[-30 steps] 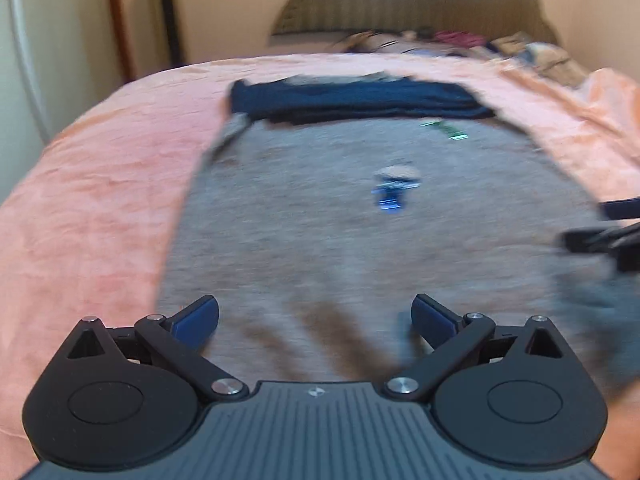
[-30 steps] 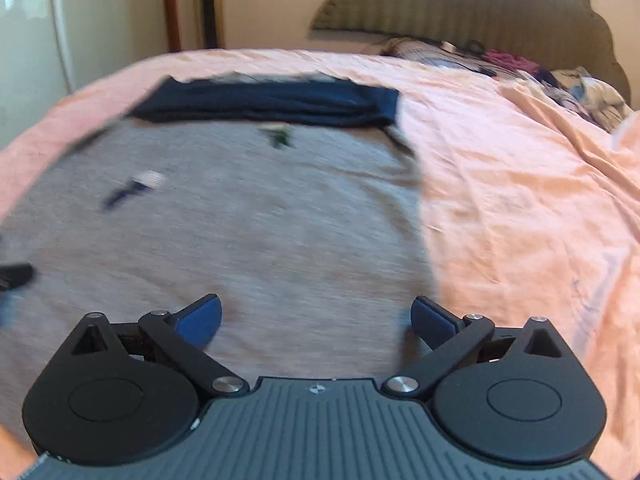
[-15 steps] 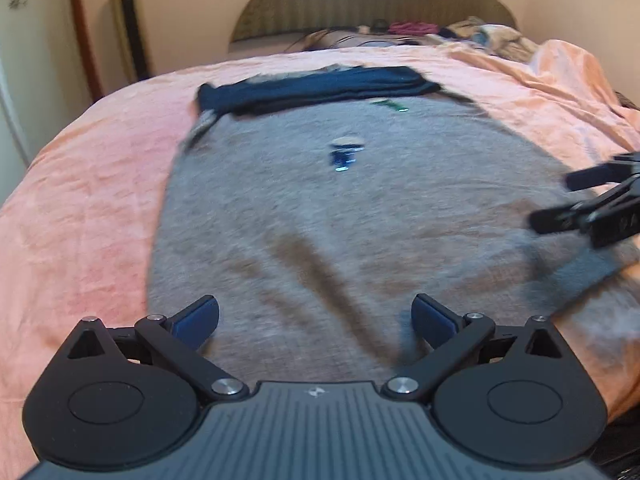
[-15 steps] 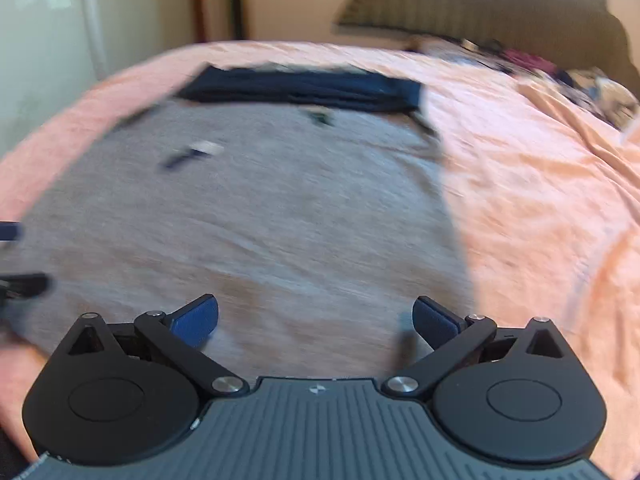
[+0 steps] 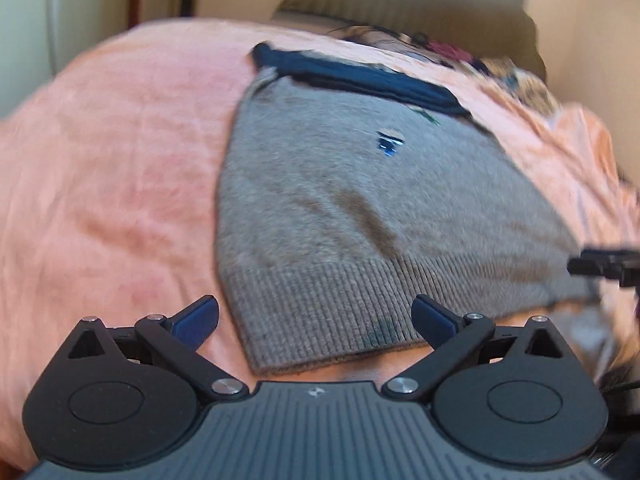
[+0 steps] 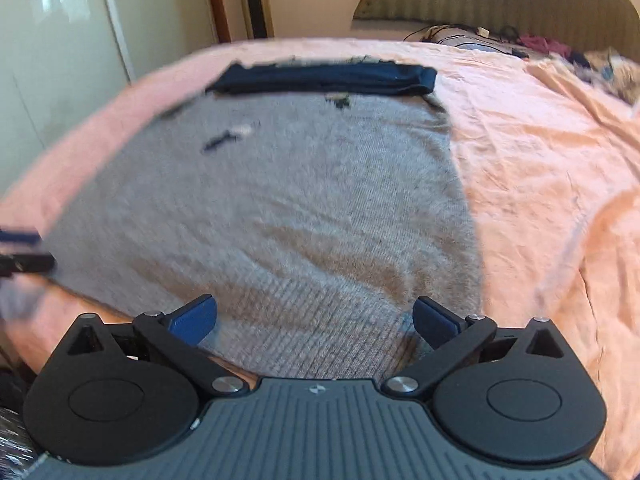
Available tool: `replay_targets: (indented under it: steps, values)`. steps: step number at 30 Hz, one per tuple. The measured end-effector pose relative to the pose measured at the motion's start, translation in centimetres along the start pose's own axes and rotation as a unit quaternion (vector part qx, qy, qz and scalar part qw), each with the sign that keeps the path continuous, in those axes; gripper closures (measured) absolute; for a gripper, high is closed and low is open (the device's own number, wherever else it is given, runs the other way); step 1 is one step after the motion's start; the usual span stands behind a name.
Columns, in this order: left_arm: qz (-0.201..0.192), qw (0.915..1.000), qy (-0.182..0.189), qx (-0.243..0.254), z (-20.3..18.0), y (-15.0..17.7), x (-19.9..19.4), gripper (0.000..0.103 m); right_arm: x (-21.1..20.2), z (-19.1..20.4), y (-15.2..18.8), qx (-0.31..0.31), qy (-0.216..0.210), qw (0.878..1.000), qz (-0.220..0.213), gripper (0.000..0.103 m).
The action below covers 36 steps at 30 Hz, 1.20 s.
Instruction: Fold small clothes
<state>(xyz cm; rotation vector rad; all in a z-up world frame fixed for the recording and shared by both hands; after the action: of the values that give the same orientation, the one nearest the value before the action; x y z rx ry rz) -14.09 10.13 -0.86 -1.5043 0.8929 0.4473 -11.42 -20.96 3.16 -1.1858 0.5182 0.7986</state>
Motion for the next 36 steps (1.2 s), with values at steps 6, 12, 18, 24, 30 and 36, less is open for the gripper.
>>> replay_targets:
  steps: [6,12,18,24,30,36]
  values:
    - [-0.012,0.9803,0.11,-0.164,3.2,0.0,0.1,0.0,-0.6,-7.8,-0.6,0.155,-0.027,0.987,0.027,0.02]
    - [0.004,0.9699,0.144,-0.197,3.2,-0.7,1.0,0.007,0.2,-6.7,-0.8,0.124,-0.036,0.99,0.052,0.042]
    - [0.034,0.9743,0.12,-0.188,3.8,-0.7,1.4,0.061,0.3,-6.6,-0.8,0.1,-0.036,0.992,0.063,0.068]
    - [0.027,0.9845,0.087,-0.15,3.9,-1.5,0.0,0.096,-1.1,-7.1,-2.2,0.09,-0.049,0.994,0.046,0.09]
    - [0.062,0.992,0.057,-0.094,4.5,-0.1,0.3,0.096,-0.4,-9.2,-0.8,0.089,-0.036,0.992,0.079,0.091]
    - [0.003,0.9976,0.042,-0.056,6.1,-4.1,-2.3,0.09,-0.9,-9.1,-5.2,0.125,-0.074,0.989,0.032,0.019]
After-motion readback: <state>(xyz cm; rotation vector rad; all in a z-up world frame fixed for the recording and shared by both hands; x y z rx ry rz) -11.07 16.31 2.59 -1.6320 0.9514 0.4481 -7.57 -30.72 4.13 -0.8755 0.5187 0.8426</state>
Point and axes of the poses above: each gripper's, at about its wrist camera, not at the fingertips, and x roughly the way its jaws point, z to its left, y to its underside, the point moved 4 cm from there along x, roughly the way its jaws point, and after that the axes turned 11 degrees about x, right-handed, at the moved point
